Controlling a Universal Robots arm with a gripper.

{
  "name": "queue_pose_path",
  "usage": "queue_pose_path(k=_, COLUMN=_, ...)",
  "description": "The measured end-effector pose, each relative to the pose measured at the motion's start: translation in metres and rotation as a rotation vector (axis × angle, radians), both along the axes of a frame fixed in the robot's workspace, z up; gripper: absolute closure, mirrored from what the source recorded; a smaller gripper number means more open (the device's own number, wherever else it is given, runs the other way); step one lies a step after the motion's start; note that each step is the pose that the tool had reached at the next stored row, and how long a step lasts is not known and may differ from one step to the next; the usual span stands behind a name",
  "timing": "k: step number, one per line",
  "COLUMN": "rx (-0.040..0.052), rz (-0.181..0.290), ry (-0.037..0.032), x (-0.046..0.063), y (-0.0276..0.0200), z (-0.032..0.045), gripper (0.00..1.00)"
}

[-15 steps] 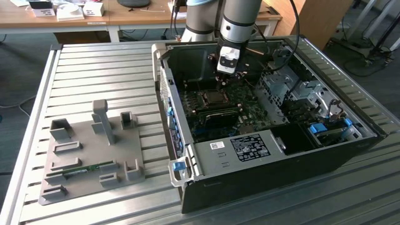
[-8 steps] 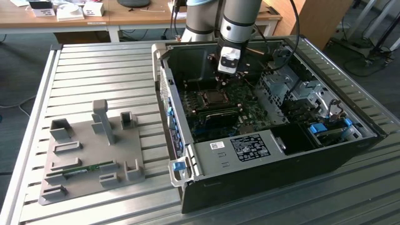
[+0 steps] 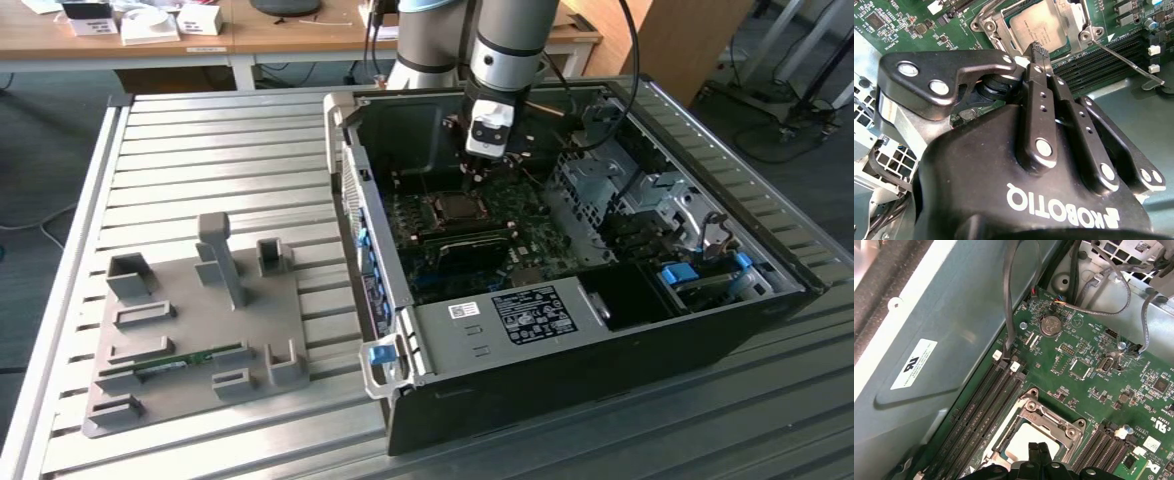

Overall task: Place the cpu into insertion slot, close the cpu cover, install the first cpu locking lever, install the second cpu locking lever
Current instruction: 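Close the cpu cover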

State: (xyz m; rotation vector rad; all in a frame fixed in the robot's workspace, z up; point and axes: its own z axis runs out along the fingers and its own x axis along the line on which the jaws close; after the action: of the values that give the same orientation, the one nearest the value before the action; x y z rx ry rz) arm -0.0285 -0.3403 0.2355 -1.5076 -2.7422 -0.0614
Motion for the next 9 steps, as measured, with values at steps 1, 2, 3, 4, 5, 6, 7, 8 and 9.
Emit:
queue_pose_path(k=1, rx=0.0000, rz=0.004, ry=0.0000, x=0.0000, y=0.0000, z=0.0000, gripper=0.89)
queue_pose_path(k=2, rx=0.0000, rz=0.010, ry=0.0000, x=0.0000, y=0.0000, z=0.0000, gripper=0.89)
queue_pose_path(k=3, rx=-0.0001, rz=0.013, ry=0.0000, x=0.0000, y=0.0000, z=0.0000, gripper=0.89)
queue_pose_path(k=4, rx=-0.0001, rz=0.013, ry=0.0000, x=0.0000, y=0.0000, z=0.0000, gripper=0.89)
queue_pose_path(k=5, rx=-0.0001, rz=0.013, ry=0.0000, x=0.0000, y=0.0000, z=0.0000, gripper=0.89)
queue_pose_path(k=6, rx=0.0000, rz=0.013, ry=0.0000, x=0.0000, y=0.0000, z=0.0000, gripper=0.89)
queue_pose_path(k=7, rx=-0.0001, rz=0.013, ry=0.0000, x=0.0000, y=0.0000, z=0.0000, gripper=0.89)
queue_pose_path(k=8, rx=-0.0001, rz=0.013, ry=0.0000, x=0.0000, y=0.0000, z=0.0000, gripper=0.89)
queue_pose_path(k=9, rx=0.0000, rz=0.013, ry=0.0000, x=0.0000, y=0.0000, z=0.0000, gripper=0.89)
